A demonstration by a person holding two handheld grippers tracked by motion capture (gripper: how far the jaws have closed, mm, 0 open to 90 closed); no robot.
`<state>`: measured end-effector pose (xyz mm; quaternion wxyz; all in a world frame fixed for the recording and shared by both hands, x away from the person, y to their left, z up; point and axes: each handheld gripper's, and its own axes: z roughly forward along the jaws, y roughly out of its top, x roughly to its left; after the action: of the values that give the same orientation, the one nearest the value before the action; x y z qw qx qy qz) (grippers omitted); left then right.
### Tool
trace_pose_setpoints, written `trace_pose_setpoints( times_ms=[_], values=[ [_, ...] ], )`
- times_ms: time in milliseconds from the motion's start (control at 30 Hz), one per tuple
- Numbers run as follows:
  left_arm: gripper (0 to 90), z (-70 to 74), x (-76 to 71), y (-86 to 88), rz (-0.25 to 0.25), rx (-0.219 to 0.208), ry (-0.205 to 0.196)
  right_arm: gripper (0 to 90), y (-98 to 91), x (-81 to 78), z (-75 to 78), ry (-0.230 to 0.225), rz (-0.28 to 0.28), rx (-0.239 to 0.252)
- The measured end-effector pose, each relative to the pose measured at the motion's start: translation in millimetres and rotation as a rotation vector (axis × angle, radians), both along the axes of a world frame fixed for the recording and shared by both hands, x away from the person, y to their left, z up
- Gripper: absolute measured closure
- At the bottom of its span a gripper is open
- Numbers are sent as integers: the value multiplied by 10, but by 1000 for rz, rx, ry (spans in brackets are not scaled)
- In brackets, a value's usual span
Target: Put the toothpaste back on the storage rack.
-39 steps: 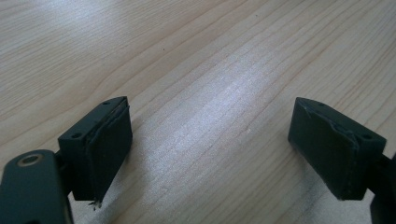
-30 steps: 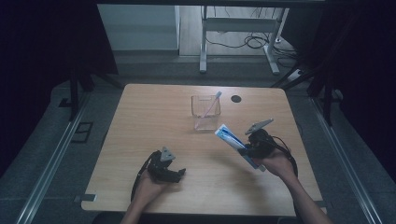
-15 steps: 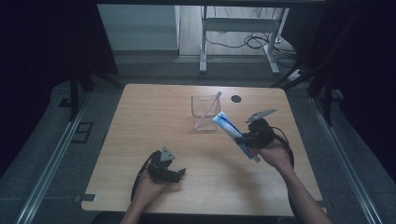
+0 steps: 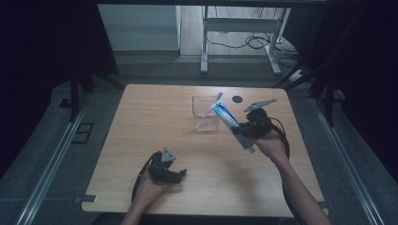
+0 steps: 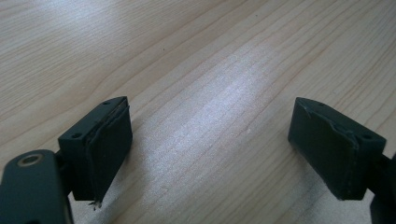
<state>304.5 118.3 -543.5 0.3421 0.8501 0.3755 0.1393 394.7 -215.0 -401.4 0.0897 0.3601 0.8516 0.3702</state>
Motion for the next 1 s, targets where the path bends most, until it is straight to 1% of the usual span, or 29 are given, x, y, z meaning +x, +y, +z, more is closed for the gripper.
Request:
trace_pose_setpoints(
  times_ms=[100, 167, 367, 567, 667, 833, 1000],
  values=[
    [137, 0, 0, 0, 0, -1, 0, 726, 19, 43, 20, -1, -3, 11],
    [137, -1, 0, -2, 2, -3, -1, 726, 40, 66, 32, -11, -5, 16],
    [137, -1, 0, -2, 2, -3, -1, 727, 103, 139, 74, -22, -17, 28],
    [137, -2, 0, -2, 2, -3, -1, 726, 175, 228, 116, -43, -6, 34],
    [137, -1, 0, -1, 2, -3, -1, 726, 209, 270, 127, -53, -9, 37],
    [137, -1, 0, -1, 2, -3, -1, 726, 246, 344, 141, -58, -20, 57],
    [137, -2, 0, -2, 2, -3, -1, 726, 299, 402, 180, -64, -24, 62]
  ],
)
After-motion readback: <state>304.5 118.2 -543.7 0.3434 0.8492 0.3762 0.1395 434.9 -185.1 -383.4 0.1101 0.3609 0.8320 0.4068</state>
